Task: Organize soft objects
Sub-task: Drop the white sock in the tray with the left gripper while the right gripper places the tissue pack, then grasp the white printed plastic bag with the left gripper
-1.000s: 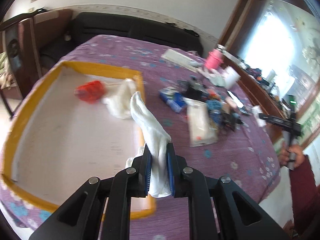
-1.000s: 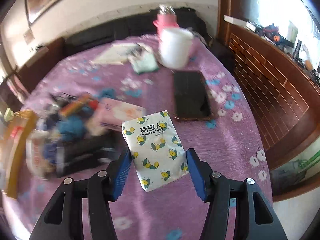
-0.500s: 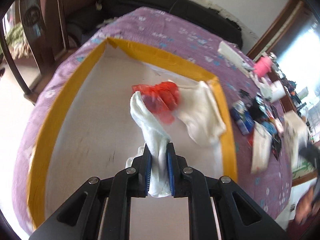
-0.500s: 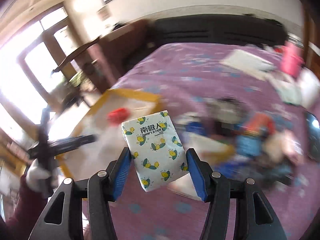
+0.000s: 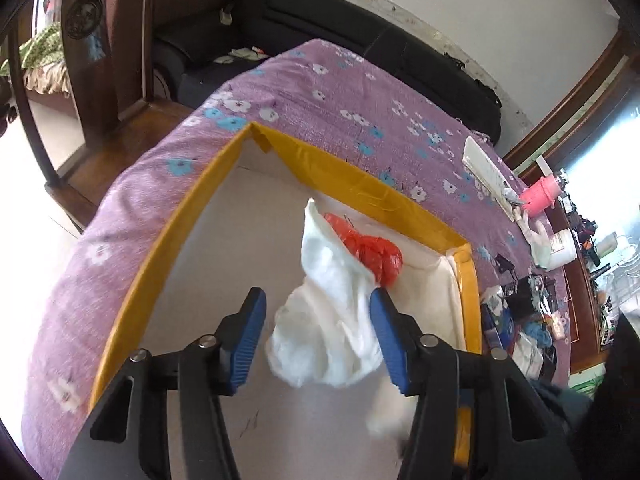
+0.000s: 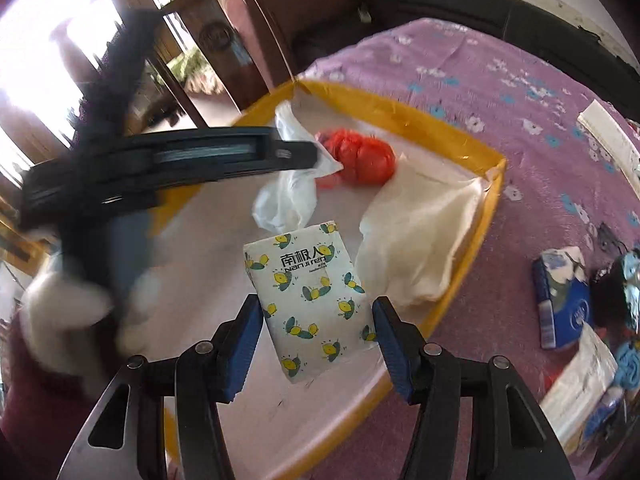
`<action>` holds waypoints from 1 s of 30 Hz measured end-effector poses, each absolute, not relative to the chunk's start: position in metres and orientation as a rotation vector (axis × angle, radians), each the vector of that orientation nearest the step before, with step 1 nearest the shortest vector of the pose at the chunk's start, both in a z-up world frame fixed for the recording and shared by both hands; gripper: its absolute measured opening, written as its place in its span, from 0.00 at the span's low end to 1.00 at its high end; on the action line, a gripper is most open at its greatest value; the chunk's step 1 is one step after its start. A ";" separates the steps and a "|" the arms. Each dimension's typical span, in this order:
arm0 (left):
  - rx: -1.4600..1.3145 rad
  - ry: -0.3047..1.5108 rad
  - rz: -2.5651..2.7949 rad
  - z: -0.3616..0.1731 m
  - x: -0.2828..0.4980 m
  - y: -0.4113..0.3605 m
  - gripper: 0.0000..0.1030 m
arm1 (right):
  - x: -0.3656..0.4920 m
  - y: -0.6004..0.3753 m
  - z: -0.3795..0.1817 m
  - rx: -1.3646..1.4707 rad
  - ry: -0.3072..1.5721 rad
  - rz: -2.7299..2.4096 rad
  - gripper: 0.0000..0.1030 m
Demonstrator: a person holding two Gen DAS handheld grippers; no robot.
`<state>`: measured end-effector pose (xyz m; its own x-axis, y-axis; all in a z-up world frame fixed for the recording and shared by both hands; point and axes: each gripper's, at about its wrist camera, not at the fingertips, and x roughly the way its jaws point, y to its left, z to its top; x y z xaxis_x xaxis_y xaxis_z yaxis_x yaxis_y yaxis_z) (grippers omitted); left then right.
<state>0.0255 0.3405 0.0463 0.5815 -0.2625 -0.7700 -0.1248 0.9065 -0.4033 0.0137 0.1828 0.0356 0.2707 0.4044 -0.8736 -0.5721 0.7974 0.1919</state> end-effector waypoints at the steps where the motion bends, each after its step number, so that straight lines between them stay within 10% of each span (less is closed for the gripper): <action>1: -0.446 0.943 -0.090 0.050 0.019 0.342 0.53 | 0.017 0.185 0.033 -0.180 1.116 0.654 0.60; 17: -0.454 0.780 -0.114 0.102 -0.073 0.332 0.74 | -0.012 0.105 0.085 -0.113 0.835 0.563 0.81; 30: -0.202 0.903 -0.399 0.088 -0.086 0.147 0.81 | -0.080 -0.150 0.064 0.230 0.839 0.194 0.87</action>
<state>-0.0862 0.1470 0.0875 0.5527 -0.4186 -0.7206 0.2510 0.9082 -0.3350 -0.0802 -0.1499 0.0636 0.6534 0.2594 -0.7112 -0.0791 0.9577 0.2766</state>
